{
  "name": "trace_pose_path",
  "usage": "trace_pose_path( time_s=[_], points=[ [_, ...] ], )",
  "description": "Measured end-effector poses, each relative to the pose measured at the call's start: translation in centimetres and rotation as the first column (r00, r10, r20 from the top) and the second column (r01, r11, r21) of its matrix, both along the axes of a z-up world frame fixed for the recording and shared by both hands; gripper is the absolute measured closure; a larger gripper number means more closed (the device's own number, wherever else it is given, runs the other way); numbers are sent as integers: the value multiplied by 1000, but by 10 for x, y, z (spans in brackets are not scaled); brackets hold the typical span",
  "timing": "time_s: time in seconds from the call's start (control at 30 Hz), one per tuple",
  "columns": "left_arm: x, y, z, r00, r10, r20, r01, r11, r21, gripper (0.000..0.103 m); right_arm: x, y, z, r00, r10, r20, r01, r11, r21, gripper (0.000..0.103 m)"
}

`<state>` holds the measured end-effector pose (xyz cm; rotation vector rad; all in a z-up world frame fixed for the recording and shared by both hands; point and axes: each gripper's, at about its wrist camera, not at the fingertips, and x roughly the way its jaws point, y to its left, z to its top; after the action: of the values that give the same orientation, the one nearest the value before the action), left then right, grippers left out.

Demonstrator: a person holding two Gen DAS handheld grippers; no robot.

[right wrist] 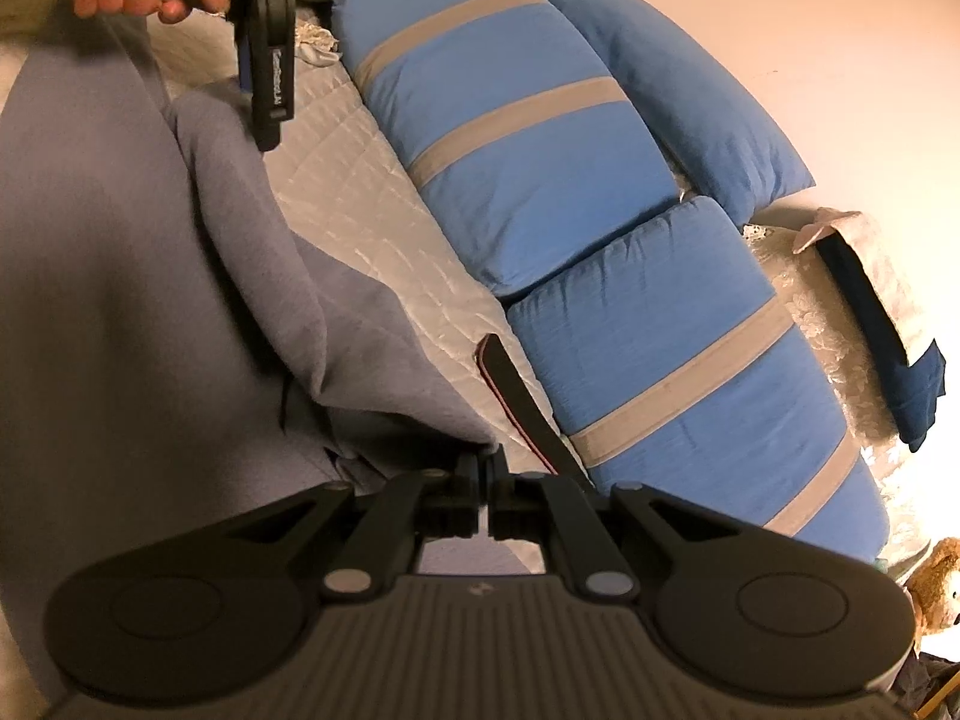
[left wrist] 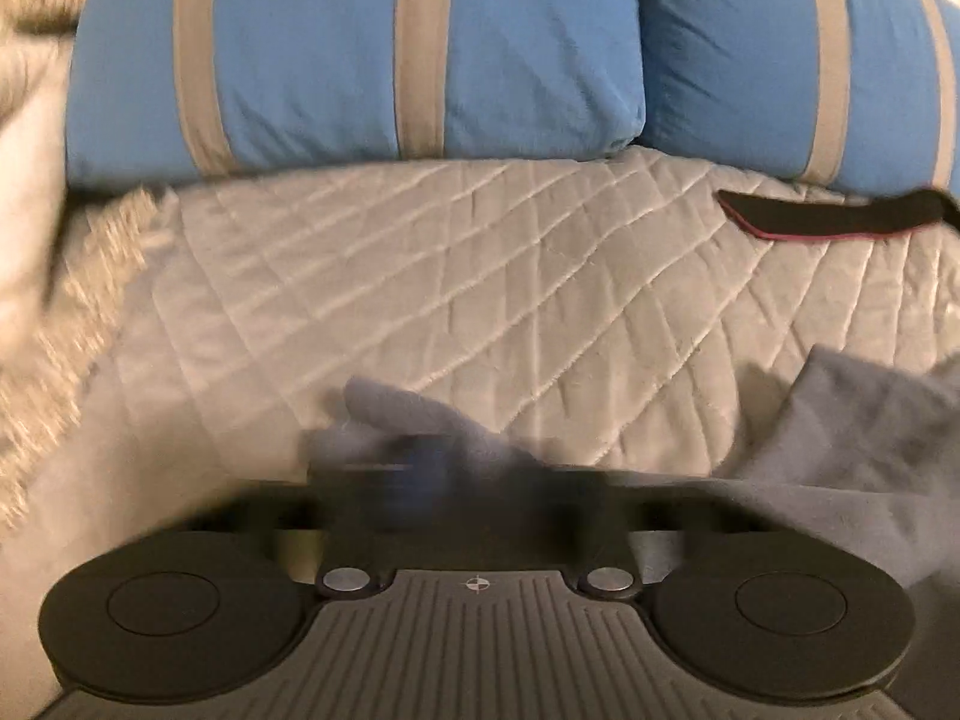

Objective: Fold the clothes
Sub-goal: 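Open the left gripper and withdraw it while the right gripper holds the fabric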

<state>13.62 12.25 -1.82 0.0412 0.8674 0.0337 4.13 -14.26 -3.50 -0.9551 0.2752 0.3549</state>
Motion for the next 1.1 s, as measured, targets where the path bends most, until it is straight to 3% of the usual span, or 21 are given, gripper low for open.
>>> trace_pose_path(
  time_s=[0.1,0.2,0.33,0.43,0.6,0.67,0.7,0.77,0.87,0.97,1.1],
  points=[
    [-28,-8,15,995,-74,65,71,996,48,100,2,-1,-1,1000,-3,-3,3,1000,-3,97],
    [-74,-12,36,973,-183,143,169,980,109,100,3,-2,-1,1000,-2,-4,2,1000,-4,96],
    [-138,-15,48,928,-334,165,300,932,202,99,2,-2,-1,1000,-4,-1,4,1000,0,94],
    [-175,-14,42,897,-431,96,387,872,299,98,1,-1,-2,1000,-2,0,2,1000,-1,92],
    [-211,-19,30,823,-563,-78,541,733,412,93,-2,4,-5,1000,11,3,-11,1000,-16,89],
    [-222,-22,30,790,-598,-138,592,683,428,74,-2,5,-5,1000,13,5,-13,1000,-22,89],
    [-227,-23,33,771,-620,-146,614,661,431,71,-2,6,-5,1000,14,6,-14,1000,-24,89],
    [-236,-23,41,747,-653,-128,636,644,424,59,-3,6,-6,1000,16,6,-16,1000,-27,89],
    [-238,-26,48,739,-667,-97,638,646,419,46,-3,5,-6,1000,18,7,-18,999,-30,89],
    [-232,-35,42,733,-671,-113,642,626,444,46,-3,5,-7,1000,19,6,-19,999,-31,89],
    [-227,-52,19,696,-688,-206,691,566,450,46,-4,3,-7,1000,22,5,-22,999,-29,89]
  ],
)
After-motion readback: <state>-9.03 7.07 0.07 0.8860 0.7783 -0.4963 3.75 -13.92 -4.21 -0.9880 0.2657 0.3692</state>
